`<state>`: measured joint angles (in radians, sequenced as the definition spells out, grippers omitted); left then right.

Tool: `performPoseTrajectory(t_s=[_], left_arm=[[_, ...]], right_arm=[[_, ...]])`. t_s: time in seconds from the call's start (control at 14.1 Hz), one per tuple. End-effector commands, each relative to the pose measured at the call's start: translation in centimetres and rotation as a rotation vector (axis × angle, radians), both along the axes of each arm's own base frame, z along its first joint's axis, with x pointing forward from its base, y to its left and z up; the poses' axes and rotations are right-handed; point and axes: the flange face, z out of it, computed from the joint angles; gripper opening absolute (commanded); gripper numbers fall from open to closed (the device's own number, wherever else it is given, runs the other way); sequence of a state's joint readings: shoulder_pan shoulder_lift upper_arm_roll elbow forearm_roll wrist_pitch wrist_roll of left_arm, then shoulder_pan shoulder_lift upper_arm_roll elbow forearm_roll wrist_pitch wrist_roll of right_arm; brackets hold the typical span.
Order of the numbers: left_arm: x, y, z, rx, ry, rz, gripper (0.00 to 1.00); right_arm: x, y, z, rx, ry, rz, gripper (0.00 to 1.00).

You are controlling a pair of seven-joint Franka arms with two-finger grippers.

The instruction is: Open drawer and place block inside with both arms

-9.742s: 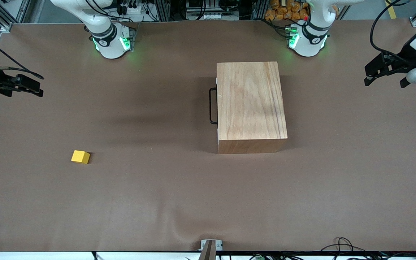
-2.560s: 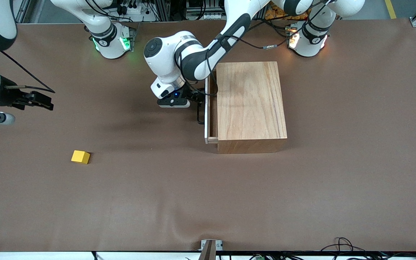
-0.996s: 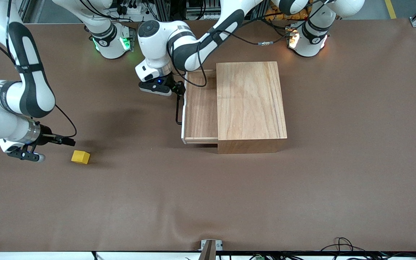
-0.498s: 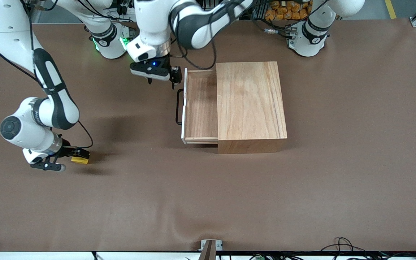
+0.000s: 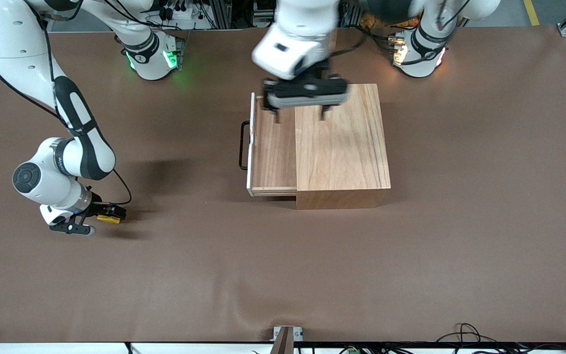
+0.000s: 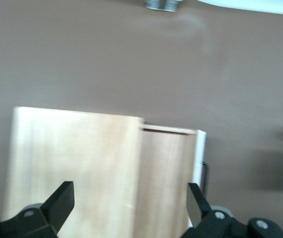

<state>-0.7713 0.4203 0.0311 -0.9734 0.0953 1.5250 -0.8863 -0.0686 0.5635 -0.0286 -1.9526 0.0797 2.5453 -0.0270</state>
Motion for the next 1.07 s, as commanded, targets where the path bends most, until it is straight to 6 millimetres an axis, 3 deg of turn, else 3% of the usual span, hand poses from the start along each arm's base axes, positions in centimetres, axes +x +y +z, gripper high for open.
performPoseTrajectory(t_s=[0.0, 0.14, 0.28, 0.36, 0.57, 0.78, 0.92, 1.0], left_arm=[[1.5, 7.5, 2.3, 0.04, 0.061, 0.107, 1.0], [2.9, 12.9, 3.6, 0.066, 0.097, 0.147, 1.0], [4.7, 18.8, 4.8, 0.075, 0.115, 0.141, 1.0], [5.3, 21.4, 5.4, 0.073, 0.116, 0.133, 1.0], [5.4, 26.4, 5.7, 0.075, 0.138, 0.134, 1.0], [4.8, 31.9, 5.8, 0.082, 0.16, 0.097, 1.0], [4.5, 35.2, 5.8, 0.081, 0.173, 0.091, 1.0], [4.3, 36.4, 5.6, 0.071, 0.18, 0.076, 1.0]], right_arm=[[0.3, -0.2, -0.1, 0.005, -0.016, 0.006, 0.59], [0.2, -0.4, 0.0, 0.006, -0.01, 0.003, 0.47], [0.3, -0.2, 0.9, 0.008, -0.006, 0.007, 0.44], [0.2, 0.0, 2.4, 0.013, 0.006, 0.009, 0.44], [-0.9, 1.7, 8.5, 0.042, 0.106, 0.04, 0.44], [-2.2, 6.6, 13.3, 0.055, 0.161, 0.099, 0.44], [-3.1, 11.6, 16.5, 0.048, 0.169, 0.106, 0.44], [-3.6, 15.1, 18.0, 0.044, 0.163, 0.11, 0.44]])
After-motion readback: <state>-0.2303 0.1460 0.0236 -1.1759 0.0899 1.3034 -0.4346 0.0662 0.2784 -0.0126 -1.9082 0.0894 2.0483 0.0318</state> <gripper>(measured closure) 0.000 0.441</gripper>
